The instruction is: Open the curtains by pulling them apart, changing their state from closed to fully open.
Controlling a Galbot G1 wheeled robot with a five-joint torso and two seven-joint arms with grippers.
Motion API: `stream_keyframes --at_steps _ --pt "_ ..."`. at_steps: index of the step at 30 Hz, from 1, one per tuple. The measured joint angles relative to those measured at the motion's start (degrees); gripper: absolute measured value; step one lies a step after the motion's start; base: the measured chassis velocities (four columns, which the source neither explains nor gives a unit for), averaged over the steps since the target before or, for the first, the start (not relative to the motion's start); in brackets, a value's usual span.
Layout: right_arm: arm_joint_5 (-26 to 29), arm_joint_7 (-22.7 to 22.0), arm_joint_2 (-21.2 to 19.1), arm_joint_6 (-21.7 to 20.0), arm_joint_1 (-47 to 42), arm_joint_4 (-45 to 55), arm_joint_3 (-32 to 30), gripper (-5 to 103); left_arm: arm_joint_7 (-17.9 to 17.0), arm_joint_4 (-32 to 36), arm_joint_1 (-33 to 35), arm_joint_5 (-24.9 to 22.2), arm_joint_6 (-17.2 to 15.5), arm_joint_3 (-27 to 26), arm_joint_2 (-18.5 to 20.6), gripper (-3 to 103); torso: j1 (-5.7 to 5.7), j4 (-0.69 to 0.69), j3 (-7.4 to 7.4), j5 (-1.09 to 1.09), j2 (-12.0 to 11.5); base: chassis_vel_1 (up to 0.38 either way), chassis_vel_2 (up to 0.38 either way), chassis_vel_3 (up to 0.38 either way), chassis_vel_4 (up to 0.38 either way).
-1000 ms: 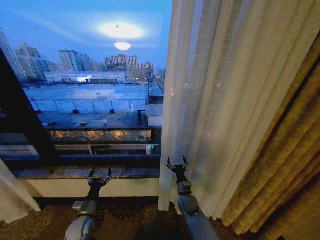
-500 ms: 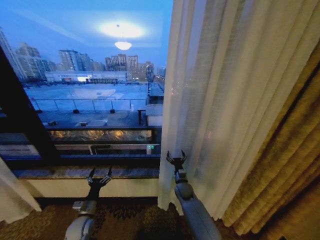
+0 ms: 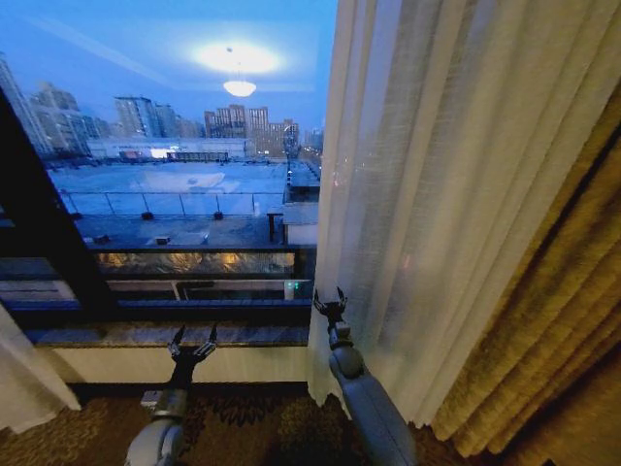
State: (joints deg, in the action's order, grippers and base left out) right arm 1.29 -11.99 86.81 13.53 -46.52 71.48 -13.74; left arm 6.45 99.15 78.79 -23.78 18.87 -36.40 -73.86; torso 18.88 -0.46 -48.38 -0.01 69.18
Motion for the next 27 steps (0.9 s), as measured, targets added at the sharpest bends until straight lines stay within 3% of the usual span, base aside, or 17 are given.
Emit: stream_keyframes --at_steps 2,6,8,11,15,16,18,20,27 --pt "-0.02 0.08 0.12 0.11 0.00 -0.11 -0.01 66 0.00 0.00 0.00 0.00 0.00 0.00 0.00 100 0.00 0.00 0.00 0.00 0.00 0.000 0.000 0.000 0.000" --pt "-0.22 0.29 0.79 0.50 0.10 -0.50 -0.04 45 0.00 0.00 0.00 0.00 0.00 0.00 0.00 100 0.00 0.01 0.00 0.00 0.00 0.000 0.000 0.000 0.000" --pt "-0.38 0.38 0.91 0.62 0.14 -0.66 -0.06 45 0.00 0.00 0.00 0.00 0.00 0.00 0.00 100 0.00 0.01 0.00 0.00 0.00 0.000 0.000 0.000 0.000" --pt "-0.76 0.86 1.23 1.14 0.22 -1.05 -0.20 29 0.00 0.00 0.00 0.00 0.00 0.00 0.00 100 0.00 0.00 0.00 0.00 0.00 0.000 0.000 0.000 0.000" --pt "-0.55 1.92 1.32 2.18 0.17 -1.26 -0.31 18 0.00 0.00 0.00 0.00 0.00 0.00 0.00 100 0.00 0.01 0.00 0.00 0.00 0.000 0.000 0.000 0.000" --pt "-0.12 2.47 1.37 2.77 0.02 -1.32 -0.62 8 0.00 0.00 0.00 0.00 0.00 0.00 0.00 100 0.00 0.01 0.00 0.00 0.00 0.000 0.000 0.000 0.000" --pt "-0.03 2.65 1.35 2.95 -0.02 -1.35 -0.74 8 0.00 0.00 0.00 0.00 0.00 0.00 0.00 100 0.00 0.00 0.00 0.00 0.00 0.000 0.000 0.000 0.000" --pt "0.45 3.28 1.19 3.23 -0.19 -1.50 -1.10 1 0.00 0.00 0.00 0.00 0.00 0.00 0.00 100 0.00 0.01 0.00 0.00 0.00 0.000 0.000 0.000 0.000" --pt "2.88 4.01 0.75 3.27 -0.59 -1.47 -1.47 0 0.00 0.00 0.00 0.00 0.00 0.00 0.00 100 0.00 0.00 0.00 0.00 0.00 0.000 0.000 0.000 0.000"
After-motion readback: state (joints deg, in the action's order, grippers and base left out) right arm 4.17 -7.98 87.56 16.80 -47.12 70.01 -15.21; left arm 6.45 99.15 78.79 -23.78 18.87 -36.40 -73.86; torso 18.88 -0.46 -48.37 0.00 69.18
